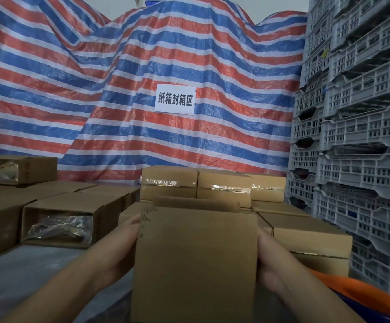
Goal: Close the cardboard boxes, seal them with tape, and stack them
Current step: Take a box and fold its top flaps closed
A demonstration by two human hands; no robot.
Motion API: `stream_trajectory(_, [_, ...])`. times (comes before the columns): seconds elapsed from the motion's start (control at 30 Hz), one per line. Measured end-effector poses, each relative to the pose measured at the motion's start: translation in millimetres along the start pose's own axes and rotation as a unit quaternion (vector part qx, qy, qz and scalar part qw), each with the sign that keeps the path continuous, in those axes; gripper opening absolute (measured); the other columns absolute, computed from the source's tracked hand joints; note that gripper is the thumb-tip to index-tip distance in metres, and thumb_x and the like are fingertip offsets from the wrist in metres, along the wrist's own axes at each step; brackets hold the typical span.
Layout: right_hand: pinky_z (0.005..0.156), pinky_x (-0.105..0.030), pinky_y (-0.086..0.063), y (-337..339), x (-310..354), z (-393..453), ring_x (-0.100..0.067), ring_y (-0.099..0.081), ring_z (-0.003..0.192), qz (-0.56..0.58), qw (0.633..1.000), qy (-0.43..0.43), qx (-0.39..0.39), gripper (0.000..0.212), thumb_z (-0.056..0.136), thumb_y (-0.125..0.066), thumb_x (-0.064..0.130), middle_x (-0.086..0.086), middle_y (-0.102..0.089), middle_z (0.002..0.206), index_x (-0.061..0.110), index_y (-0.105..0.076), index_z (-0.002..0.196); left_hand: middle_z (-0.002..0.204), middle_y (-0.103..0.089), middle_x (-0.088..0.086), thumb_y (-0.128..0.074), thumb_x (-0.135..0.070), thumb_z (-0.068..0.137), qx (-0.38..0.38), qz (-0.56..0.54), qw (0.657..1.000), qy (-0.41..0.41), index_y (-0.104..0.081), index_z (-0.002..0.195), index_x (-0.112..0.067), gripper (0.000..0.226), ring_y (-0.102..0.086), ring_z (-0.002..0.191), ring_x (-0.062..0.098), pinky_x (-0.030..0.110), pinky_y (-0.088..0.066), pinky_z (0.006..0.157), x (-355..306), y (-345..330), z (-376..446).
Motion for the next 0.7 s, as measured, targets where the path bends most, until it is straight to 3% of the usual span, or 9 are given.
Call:
stream_trajectory(0.07, [0.051, -0.031, -0.054, 2, 0, 3, -0.026, -0.071, 0.061, 0.006, 1.000, 0.014, -0.005, 0.050, 0.072, -0.069, 0.024, -0.014, -0.073, 0.074, 0.009, -0.067, 0.120, 0.097, -0.074, 0.016, -0.064, -0.020, 0.080, 0.010, 0.005, 1.000, -0.016, -0.075, 0.103, -0.025, 0.027, -0.070, 0.081, 0.027, 0.037, -0.057, 0.070, 0, 2, 0])
stream_trajectory(0.17, [0.055, -0.032, -0.055, 7, -3, 5, -0.026, -0.071, 0.063, 0.028, 0.999, 0.007, -0.027, 0.032, 0.092, -0.061, 0.020, -0.014, -0.073, 0.076, 0.009, -0.067, 0.121, 0.094, -0.072, 0.015, -0.054, -0.024, 0.096, -0.038, 0.039, 0.998, -0.017, -0.076, 0.103, -0.020, 0.023, -0.069, 0.082, 0.025, 0.036, -0.052, 0.075, 0, 11, 10])
stream_trajectory(0.23, [0.061, -0.034, -0.056, 9, -3, 6, -0.027, -0.071, 0.068, 0.025, 0.999, 0.008, -0.031, 0.032, 0.091, -0.061, 0.020, -0.016, -0.074, 0.082, 0.009, -0.068, 0.120, 0.100, -0.070, 0.015, -0.039, -0.040, 0.104, -0.059, 0.025, 0.998, -0.021, -0.074, 0.112, -0.018, 0.043, -0.068, 0.094, 0.026, 0.032, -0.052, 0.080, -1, 17, 13])
stream_trajectory(0.3, [0.062, -0.035, -0.057, 11, 0, 4, -0.028, -0.071, 0.070, 0.038, 0.999, 0.012, -0.034, 0.033, 0.090, -0.063, 0.020, -0.017, -0.074, 0.085, 0.009, -0.069, 0.120, 0.110, -0.072, 0.014, -0.024, -0.063, 0.095, 0.025, 0.010, 0.999, -0.046, -0.074, 0.113, -0.024, 0.066, -0.069, 0.104, 0.029, 0.031, -0.057, 0.080, -6, 1, 9])
stream_trajectory(0.4, [0.058, -0.033, -0.056, 18, 1, 5, -0.028, -0.071, 0.069, 0.042, 0.998, 0.020, -0.040, 0.033, 0.091, -0.064, 0.021, -0.016, -0.073, 0.084, 0.008, -0.068, 0.120, 0.118, -0.070, 0.012, -0.037, -0.066, 0.077, 0.062, 0.003, 0.996, -0.062, -0.076, 0.108, -0.030, 0.062, -0.067, 0.109, 0.029, 0.042, -0.053, 0.092, -7, -7, -3])
stream_trajectory(0.5, [0.056, -0.032, -0.056, 18, 0, 6, -0.027, -0.071, 0.066, 0.054, 0.998, 0.016, -0.034, 0.038, 0.086, -0.065, 0.022, -0.016, -0.073, 0.082, 0.008, -0.067, 0.122, 0.117, -0.071, 0.007, -0.049, -0.057, 0.077, 0.045, 0.040, 0.996, -0.063, -0.076, 0.102, -0.035, 0.043, -0.067, 0.107, 0.025, 0.050, -0.043, 0.105, -7, -7, 0])
stream_trajectory(0.57, [0.058, -0.032, -0.056, 17, 0, 8, -0.027, -0.071, 0.066, 0.057, 0.998, 0.019, -0.034, 0.041, 0.082, -0.067, 0.024, -0.016, -0.074, 0.083, 0.008, -0.068, 0.120, 0.114, -0.072, 0.004, -0.053, -0.058, 0.077, 0.042, 0.046, 0.997, -0.055, -0.075, 0.104, -0.035, 0.042, -0.068, 0.107, 0.023, 0.048, -0.044, 0.105, -6, -7, 0])
stream_trajectory(0.7, [0.065, -0.036, -0.056, 20, 0, 11, -0.030, -0.073, 0.076, 0.060, 0.997, 0.021, -0.039, 0.031, 0.094, -0.061, 0.028, -0.017, -0.075, 0.091, 0.013, -0.069, 0.120, 0.109, -0.073, 0.009, -0.063, -0.054, 0.071, 0.007, 0.037, 0.999, -0.039, -0.077, 0.103, -0.027, 0.044, -0.070, 0.101, 0.025, 0.042, -0.048, 0.097, -3, -4, 1])
Point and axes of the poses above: each hand's wrist, its own z-axis towards the middle knuckle, its own y-axis out of the back of the hand, x = y × z, the point moved 9 cm from there along z, towards the middle knuckle
